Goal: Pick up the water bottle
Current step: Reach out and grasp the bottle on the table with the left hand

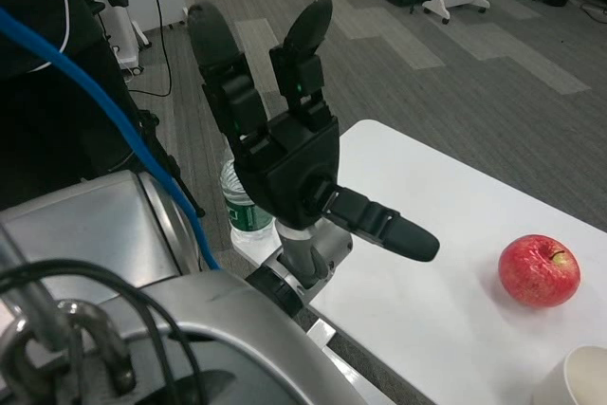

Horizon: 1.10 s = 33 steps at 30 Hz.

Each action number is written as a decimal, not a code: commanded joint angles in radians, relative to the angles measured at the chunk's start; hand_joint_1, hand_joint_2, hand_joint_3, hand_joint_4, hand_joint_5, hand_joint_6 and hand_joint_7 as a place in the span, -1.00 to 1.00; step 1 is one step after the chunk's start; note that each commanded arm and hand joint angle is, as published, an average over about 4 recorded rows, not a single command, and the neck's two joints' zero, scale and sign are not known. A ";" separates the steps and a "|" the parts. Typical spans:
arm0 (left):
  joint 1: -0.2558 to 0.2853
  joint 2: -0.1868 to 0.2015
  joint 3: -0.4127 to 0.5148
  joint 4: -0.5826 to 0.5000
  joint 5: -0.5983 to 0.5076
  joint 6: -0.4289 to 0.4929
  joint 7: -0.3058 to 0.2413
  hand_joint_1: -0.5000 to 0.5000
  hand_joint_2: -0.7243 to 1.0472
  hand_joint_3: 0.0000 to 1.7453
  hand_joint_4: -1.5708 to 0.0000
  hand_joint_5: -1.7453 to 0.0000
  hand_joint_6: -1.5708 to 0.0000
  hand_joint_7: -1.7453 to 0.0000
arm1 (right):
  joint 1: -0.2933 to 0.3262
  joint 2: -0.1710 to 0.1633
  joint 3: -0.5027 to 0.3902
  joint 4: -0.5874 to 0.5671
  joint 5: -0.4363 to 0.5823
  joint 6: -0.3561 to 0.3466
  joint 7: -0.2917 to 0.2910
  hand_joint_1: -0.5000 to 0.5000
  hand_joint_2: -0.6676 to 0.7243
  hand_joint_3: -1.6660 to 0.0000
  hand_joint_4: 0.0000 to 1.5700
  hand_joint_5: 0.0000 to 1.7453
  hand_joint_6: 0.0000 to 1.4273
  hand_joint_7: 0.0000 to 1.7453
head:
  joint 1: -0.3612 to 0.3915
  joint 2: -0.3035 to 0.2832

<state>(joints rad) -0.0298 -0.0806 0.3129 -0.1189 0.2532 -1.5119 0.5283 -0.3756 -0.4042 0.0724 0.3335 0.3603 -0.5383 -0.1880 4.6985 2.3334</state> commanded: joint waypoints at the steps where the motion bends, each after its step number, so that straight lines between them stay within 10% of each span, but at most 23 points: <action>1: -0.002 -0.003 0.014 -0.008 -0.005 -0.007 0.006 -1.00 -0.20 -0.90 1.00 -0.06 1.00 1.00 | -0.012 -0.015 -0.002 0.015 0.011 -0.012 -0.002 -0.83 0.68 1.00 -1.00 -1.00 -1.00 -1.00 | 0.014 0.018; 33: 0.037 -0.024 0.288 -0.152 -0.086 -0.014 0.007 -1.00 -0.10 -0.90 1.00 -0.06 1.00 1.00 | -0.038 -0.017 0.025 0.078 0.000 -0.012 -0.005 -0.83 0.64 1.00 -1.00 -1.00 -1.00 -1.00 | -0.030 0.222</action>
<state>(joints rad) 0.0053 -0.1072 0.5928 -0.2503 0.1684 -1.5296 0.5421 -0.3997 -0.4159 0.0955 0.4016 0.3581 -0.5395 -0.1890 4.6703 2.5534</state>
